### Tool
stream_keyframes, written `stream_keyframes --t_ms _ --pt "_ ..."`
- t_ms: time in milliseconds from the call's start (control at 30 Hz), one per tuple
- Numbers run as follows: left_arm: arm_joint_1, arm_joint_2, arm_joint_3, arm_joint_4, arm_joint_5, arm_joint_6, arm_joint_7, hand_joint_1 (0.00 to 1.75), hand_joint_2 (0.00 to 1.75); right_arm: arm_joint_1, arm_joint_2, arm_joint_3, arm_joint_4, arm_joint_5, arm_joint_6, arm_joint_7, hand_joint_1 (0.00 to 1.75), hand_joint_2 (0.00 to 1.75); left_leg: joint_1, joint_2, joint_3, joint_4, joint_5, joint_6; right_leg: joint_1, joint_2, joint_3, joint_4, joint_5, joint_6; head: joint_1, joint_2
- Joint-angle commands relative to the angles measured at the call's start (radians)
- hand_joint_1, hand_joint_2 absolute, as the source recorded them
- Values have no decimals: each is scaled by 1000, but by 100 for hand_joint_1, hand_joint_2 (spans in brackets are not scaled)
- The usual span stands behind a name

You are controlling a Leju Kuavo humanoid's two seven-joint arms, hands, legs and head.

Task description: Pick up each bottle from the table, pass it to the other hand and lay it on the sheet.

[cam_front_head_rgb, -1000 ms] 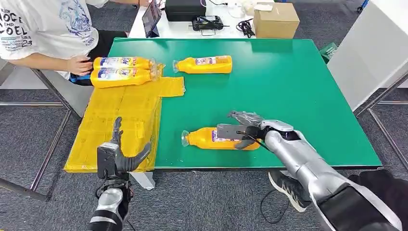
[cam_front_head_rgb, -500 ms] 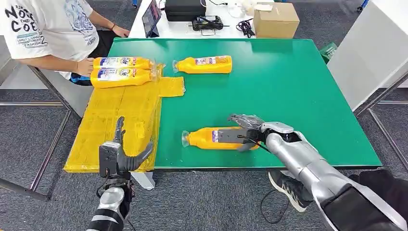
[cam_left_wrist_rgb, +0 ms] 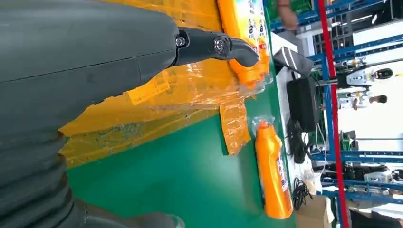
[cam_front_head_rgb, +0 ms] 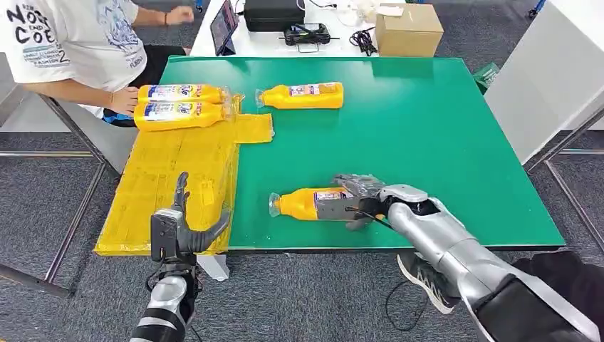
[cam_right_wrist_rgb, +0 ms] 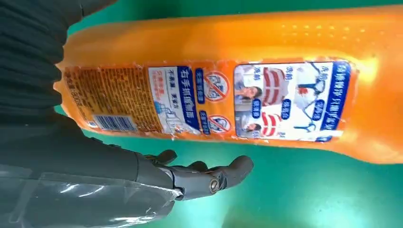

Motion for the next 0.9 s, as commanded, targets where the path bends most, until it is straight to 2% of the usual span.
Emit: stream_keyframes --t_ms 33,100,133,300,500,633,667,700,733,767,800,867,900 --pt "-42 9 -18 67 3 -5 8 0 175 -32 14 103 50 15 -13 12 0 175 0 0 2 -1 -1 -1 0 0 2 0 -1 -1 0 0" --pt "-42 8 -20 66 4 -6 9 0 175 -32 16 113 57 20 -9 12 0 175 1 1 6 0 -3 -2 1 1 6 0 -2 -3 0 0" --pt "-43 8 -20 67 5 -5 11 0 175 -30 19 119 63 24 -11 14 0 175 0 0 2 -1 -1 -1 0 0 2 0 -1 -1 0 0" --pt "-43 7 -22 76 5 -5 12 0 175 -21 34 133 87 35 -19 20 0 175 1 1 6 -1 -2 -2 1 1 6 -1 -2 -3 0 0" --pt "-44 5 -25 82 6 -2 18 0 175 -2 61 148 142 58 -37 30 0 175 0 0 3 -1 0 -1 0 0 3 -1 -1 -1 0 0" --pt "-43 6 -24 80 8 -4 20 0 175 -1 68 150 161 71 -51 34 3 175 0 0 5 -1 -1 -1 1 0 5 -1 -1 -2 0 0" --pt "-43 6 -23 80 9 -4 21 0 175 -2 68 150 161 72 -53 34 24 175 1 1 7 -1 -3 -2 1 1 7 -1 -2 -3 0 0" --pt "-42 6 -23 79 9 -3 21 0 175 -2 67 148 161 73 -55 34 145 175 0 0 4 -1 -1 -1 0 0 4 -1 -1 -2 0 0" --pt "-41 7 -23 79 9 -3 21 0 175 -4 66 147 160 73 -55 33 145 175 1 0 6 -1 -2 -1 1 0 6 -2 -2 -2 0 0" --pt "-40 7 -22 79 9 -3 21 0 175 -6 64 146 160 73 -55 33 157 175 1 1 5 -1 -2 -1 1 0 5 -1 -1 -2 0 0" --pt "-39 7 -22 77 10 -4 21 0 175 -3 60 139 152 73 -65 33 161 175 0 0 4 -1 -1 -1 0 0 4 -1 -1 -2 0 0" --pt "-38 7 -21 76 10 -6 21 0 175 -3 58 133 147 73 -70 33 161 175 0 0 5 -1 -1 -1 1 0 4 -1 -1 -2 0 0" --pt "-36 7 -20 73 11 -5 21 0 175 -1 56 128 141 74 -76 34 173 175 1 1 6 -1 -2 -2 1 0 6 -1 -2 -3 0 0"
